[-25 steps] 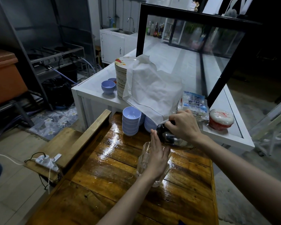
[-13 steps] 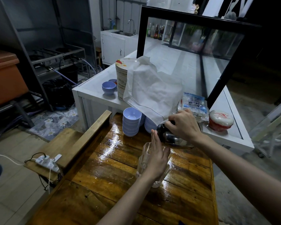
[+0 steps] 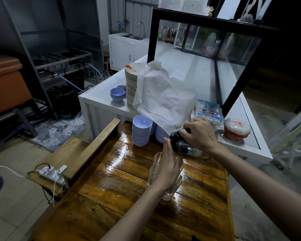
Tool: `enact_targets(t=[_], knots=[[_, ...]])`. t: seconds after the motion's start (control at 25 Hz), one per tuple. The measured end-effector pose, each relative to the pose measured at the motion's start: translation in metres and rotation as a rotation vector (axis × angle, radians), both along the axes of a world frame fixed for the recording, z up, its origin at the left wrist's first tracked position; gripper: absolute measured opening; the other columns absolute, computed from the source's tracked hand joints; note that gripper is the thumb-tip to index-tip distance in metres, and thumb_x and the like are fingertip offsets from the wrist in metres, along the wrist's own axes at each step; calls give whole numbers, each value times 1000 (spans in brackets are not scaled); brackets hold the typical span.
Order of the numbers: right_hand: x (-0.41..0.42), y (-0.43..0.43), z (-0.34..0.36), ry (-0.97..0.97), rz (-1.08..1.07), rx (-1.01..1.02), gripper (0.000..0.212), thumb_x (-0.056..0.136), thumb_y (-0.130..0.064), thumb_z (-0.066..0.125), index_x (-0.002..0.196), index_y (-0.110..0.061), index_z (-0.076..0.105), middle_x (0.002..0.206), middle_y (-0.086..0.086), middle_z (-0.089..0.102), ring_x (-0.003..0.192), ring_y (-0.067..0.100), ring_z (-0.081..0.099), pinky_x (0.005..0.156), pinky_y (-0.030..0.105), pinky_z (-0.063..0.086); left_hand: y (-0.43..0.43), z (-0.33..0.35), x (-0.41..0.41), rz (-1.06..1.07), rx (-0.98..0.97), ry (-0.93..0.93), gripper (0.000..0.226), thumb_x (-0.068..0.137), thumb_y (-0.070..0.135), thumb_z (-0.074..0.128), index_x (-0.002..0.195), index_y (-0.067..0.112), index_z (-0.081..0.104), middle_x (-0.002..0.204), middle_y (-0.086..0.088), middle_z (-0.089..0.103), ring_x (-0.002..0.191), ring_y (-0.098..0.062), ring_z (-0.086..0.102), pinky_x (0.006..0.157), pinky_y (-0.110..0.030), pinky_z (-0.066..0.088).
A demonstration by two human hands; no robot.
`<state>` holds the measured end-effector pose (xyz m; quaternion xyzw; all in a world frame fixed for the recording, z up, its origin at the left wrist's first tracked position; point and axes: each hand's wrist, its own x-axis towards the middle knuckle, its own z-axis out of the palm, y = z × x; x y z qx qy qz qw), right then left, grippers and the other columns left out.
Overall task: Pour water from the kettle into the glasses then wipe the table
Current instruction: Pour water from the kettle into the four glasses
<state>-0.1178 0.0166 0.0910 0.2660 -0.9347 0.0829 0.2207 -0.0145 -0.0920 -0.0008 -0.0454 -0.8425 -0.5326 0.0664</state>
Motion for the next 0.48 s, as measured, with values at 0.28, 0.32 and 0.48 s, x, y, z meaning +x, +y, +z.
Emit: enact_targets(t=[0.28, 0.32, 0.48], knots=[[29, 74, -31, -318, -277, -697, 37, 82, -32, 51, 50, -14, 55, 51, 5, 55, 51, 16, 46, 54, 31, 34, 17, 15, -24, -207, -309, 112, 62, 104, 27, 32, 153, 14, -2, 161, -1, -9, 147, -9, -12, 120, -28, -7], [37, 86, -39, -354, -348, -792, 37, 85, -28, 54, 53, -10, 58, 54, 7, 56, 53, 18, 48, 53, 32, 36, 25, 17, -27, -254, -380, 132, 62, 103, 27, 32, 153, 13, -1, 162, -3, -7, 148, -11, -10, 120, -28, -7], [71, 132, -90, -466, -551, -1102, 34, 89, -22, 57, 57, -13, 64, 60, 5, 62, 62, 21, 56, 57, 32, 45, 61, 15, -32, -473, -624, 129, 61, 103, 26, 33, 153, 8, 4, 162, -9, -3, 150, -19, -3, 117, -27, -8]])
